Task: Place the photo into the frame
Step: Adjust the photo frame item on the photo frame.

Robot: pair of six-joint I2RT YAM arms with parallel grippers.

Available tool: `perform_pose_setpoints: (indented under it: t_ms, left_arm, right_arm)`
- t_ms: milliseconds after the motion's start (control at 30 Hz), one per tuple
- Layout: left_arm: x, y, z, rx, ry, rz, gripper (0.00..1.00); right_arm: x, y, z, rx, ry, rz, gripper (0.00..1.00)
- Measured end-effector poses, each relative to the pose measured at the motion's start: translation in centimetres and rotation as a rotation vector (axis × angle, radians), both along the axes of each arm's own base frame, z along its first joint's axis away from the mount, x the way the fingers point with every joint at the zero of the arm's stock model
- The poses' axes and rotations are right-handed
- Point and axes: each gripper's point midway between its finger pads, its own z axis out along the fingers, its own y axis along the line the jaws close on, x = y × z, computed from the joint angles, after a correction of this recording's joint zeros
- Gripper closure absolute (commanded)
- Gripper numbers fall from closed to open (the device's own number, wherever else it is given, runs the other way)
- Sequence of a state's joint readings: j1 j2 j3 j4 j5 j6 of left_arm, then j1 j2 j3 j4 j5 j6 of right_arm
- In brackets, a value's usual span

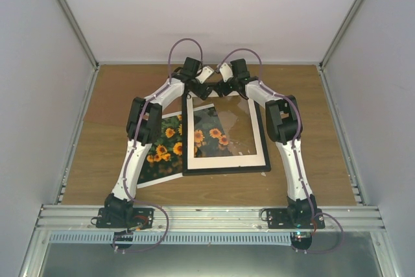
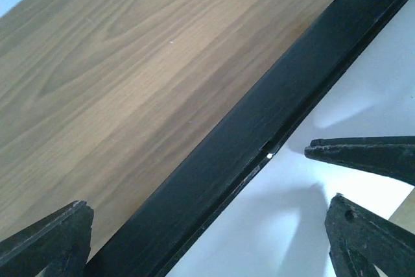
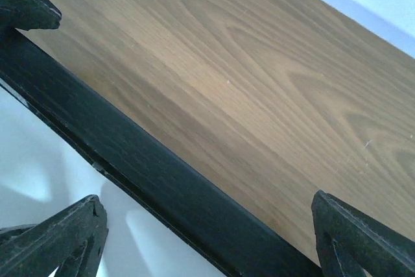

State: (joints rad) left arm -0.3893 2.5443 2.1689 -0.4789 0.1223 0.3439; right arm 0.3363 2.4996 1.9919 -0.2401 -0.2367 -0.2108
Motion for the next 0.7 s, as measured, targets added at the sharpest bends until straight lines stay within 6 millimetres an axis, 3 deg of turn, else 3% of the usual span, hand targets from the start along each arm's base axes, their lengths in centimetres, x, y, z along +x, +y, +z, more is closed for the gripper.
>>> perform_pose_setpoints:
  t_ms: [233, 400, 567, 700]
  left_arm:
    - [-2.2, 0.4, 0.9, -0.068, 0.102, -0.022, 0.01]
    - [-3.2, 2.4, 3.5, -0.13, 0.14, -0.012, 0.01]
    - [-2.7, 5.7, 6.2, -0.157, 0.108, 0.034, 0.01]
    - [-2.4, 7.2, 6.0, -0.153, 0.111, 0.062, 0.01]
  right_arm:
    - [-2.0, 0.1, 0.8, 0.024, 0.09, 0.041, 0.12]
    - [-3.5, -0.4, 3.8, 0.069, 0.128, 0.058, 0.12]
    - [-3.6, -3.3, 6.0, 0.083, 0.12, 0.011, 0.13]
    - [-3.3, -6.4, 4.8, 0.058, 0.147, -0.054, 0.14]
